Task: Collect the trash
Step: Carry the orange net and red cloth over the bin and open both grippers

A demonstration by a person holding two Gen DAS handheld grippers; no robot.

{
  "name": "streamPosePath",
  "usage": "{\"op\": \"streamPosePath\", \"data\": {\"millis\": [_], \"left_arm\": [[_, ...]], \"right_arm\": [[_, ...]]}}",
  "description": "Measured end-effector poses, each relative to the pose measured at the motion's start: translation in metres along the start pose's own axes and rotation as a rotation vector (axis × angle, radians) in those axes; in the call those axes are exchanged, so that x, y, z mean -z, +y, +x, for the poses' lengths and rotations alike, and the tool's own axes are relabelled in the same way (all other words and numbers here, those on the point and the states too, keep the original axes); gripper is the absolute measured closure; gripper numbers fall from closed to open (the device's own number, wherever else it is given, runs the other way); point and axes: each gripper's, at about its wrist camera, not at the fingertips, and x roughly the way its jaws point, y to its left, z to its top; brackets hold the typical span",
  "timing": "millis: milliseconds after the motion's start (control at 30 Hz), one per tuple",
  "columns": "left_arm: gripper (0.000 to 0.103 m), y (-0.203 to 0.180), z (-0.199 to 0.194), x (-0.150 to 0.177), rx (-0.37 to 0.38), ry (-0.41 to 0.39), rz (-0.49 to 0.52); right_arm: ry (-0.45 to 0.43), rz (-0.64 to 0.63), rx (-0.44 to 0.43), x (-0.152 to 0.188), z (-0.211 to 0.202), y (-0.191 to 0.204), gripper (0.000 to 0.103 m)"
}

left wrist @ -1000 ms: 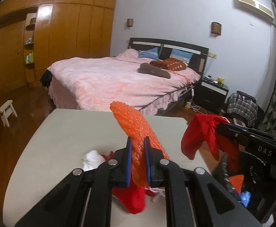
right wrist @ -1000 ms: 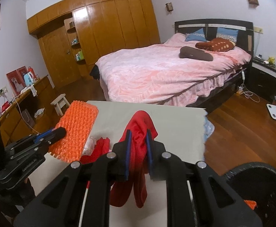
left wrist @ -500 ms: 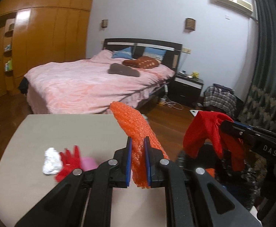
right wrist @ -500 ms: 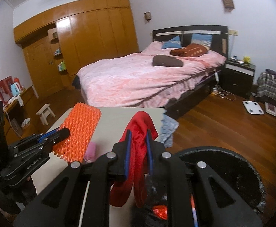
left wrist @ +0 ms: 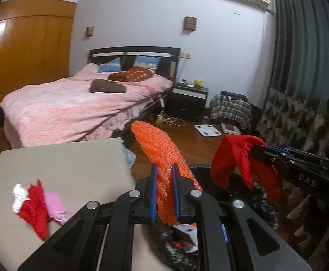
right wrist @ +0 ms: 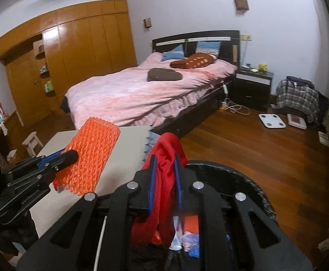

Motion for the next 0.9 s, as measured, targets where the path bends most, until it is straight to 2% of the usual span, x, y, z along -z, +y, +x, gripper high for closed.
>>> {"op": "streamPosePath", "data": {"millis": [233,500,900], "left_arm": [[0.091,-0.03,0.022,0.008,0.066,0.045,0.028],[0.091,-0.056,0.044,0.018,0.108,0.081,0.068],[0.091,-0.073,0.077,0.028,0.152,0.152,0.086]], "right_arm": [[0.026,0.025,0.056,0.014,-0.002,-0.034,0.089],[0.045,0.06,0.085,0.028,-0.002,-0.057,0.089],[0.103,0.079,0.11,0.047,0.015,-0.078,0.089]]}}
